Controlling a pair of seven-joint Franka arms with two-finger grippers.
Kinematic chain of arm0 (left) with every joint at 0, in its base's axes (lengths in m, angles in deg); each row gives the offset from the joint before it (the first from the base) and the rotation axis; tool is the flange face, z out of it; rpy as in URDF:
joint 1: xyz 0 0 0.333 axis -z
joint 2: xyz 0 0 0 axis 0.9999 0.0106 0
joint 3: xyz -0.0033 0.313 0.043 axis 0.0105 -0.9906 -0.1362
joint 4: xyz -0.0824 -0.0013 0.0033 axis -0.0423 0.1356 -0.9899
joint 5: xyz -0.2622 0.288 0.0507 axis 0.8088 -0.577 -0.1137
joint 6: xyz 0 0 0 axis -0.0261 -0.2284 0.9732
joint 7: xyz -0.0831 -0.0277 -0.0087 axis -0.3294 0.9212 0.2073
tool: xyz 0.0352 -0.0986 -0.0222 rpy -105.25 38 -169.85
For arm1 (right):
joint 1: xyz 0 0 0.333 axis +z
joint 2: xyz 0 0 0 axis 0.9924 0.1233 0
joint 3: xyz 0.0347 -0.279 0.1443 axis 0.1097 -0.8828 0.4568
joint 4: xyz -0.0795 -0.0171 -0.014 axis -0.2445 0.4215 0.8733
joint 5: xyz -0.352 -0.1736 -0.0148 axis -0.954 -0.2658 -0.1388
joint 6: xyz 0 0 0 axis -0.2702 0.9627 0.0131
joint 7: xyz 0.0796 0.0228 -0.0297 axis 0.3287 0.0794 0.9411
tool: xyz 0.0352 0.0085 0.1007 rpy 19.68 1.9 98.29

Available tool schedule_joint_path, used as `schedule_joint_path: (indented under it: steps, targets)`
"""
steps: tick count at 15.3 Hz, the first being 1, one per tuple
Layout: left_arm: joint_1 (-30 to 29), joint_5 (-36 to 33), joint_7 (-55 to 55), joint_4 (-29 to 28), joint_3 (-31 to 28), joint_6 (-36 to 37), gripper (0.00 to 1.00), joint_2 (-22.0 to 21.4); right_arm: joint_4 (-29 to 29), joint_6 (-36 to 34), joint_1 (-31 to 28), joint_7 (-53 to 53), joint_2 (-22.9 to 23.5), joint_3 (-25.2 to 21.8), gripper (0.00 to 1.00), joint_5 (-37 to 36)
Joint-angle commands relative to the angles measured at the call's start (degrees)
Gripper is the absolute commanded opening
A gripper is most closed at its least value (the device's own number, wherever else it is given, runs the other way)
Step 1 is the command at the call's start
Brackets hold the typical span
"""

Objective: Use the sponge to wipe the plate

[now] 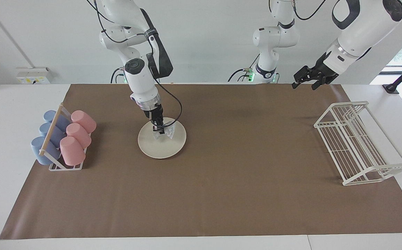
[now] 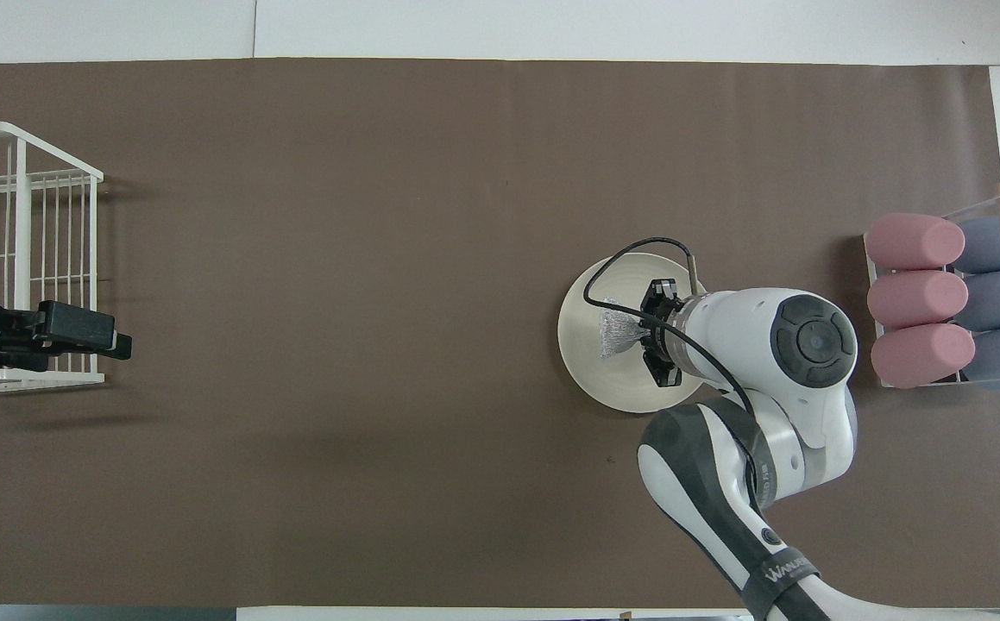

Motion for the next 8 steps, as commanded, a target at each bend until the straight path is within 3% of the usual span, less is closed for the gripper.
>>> schedule_joint_path:
  steps: [1, 5, 8]
  targets:
    - [0.0, -6.1, 1.1, 3.0, 1.2, 2.9, 1.0, -0.5, -1.4, 2.2, -0.3, -2.3, -0.2, 0.5, 0.0, 0.4]
    - [0.0, -10.0, 1.1, 4.4, 1.8, 3.8, 1.0, -0.3, -1.1, 7.3, 2.6, -2.3, 6.2, 0.5, 0.0, 0.4]
    - [-0.1, -10.6, 1.1, 4.2, 2.1, 4.3, 1.0, -0.5, -0.9, 7.8, 3.3, -2.0, 7.2, 0.5, 0.0, 0.6]
